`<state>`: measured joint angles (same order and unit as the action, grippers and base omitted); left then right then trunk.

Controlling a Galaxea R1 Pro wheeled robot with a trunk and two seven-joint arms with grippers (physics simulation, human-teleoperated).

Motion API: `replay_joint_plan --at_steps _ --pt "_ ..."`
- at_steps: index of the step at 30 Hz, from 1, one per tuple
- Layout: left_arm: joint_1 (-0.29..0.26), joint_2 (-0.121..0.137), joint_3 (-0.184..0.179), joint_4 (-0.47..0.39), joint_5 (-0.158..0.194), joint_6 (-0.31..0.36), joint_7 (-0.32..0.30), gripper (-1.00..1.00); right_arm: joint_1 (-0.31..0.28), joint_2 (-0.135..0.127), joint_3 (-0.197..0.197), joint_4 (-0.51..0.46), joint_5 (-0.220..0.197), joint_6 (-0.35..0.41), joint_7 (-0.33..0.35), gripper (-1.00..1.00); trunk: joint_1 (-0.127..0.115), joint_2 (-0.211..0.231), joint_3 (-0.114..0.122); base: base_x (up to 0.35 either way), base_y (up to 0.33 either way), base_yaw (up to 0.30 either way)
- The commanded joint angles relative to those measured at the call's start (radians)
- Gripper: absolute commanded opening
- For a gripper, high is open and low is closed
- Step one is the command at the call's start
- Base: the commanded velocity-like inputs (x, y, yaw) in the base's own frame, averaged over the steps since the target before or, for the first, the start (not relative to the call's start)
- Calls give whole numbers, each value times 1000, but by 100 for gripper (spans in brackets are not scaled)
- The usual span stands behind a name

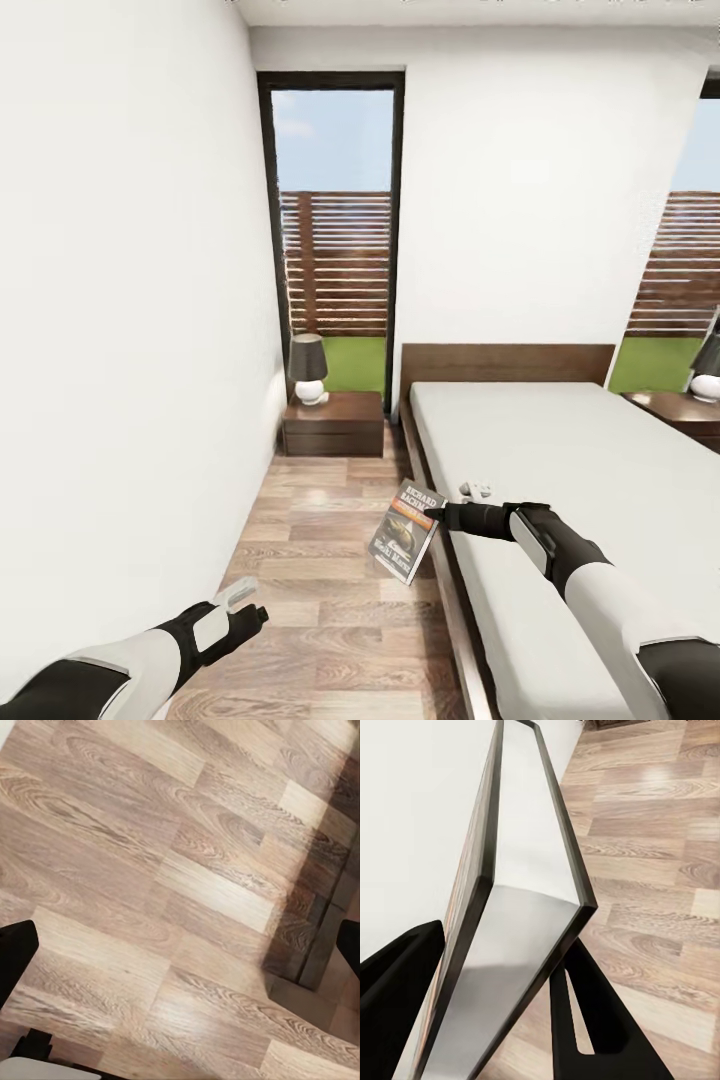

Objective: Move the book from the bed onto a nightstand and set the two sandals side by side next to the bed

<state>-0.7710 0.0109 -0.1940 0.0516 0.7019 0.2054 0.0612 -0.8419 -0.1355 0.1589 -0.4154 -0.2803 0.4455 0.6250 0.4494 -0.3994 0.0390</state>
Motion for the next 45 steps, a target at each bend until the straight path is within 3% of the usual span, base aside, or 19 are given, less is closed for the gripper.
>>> replay_joint_plan --at_steps 1,33,45 --pt "-1 0 -8 1 10 3 2 100 0 -1 5 -1 -11 7 -2 -100 1 -1 0 43 26 -7" --pt "0 0 -8 1 10 3 2 100 0 -1 5 -1 -11 7 -1 -100 1 -1 0 58 61 0" --pt "1 0 -8 1 10 3 2 100 0 -1 6 -1 -11 7 -1 -100 1 -1 0 279 1 0"
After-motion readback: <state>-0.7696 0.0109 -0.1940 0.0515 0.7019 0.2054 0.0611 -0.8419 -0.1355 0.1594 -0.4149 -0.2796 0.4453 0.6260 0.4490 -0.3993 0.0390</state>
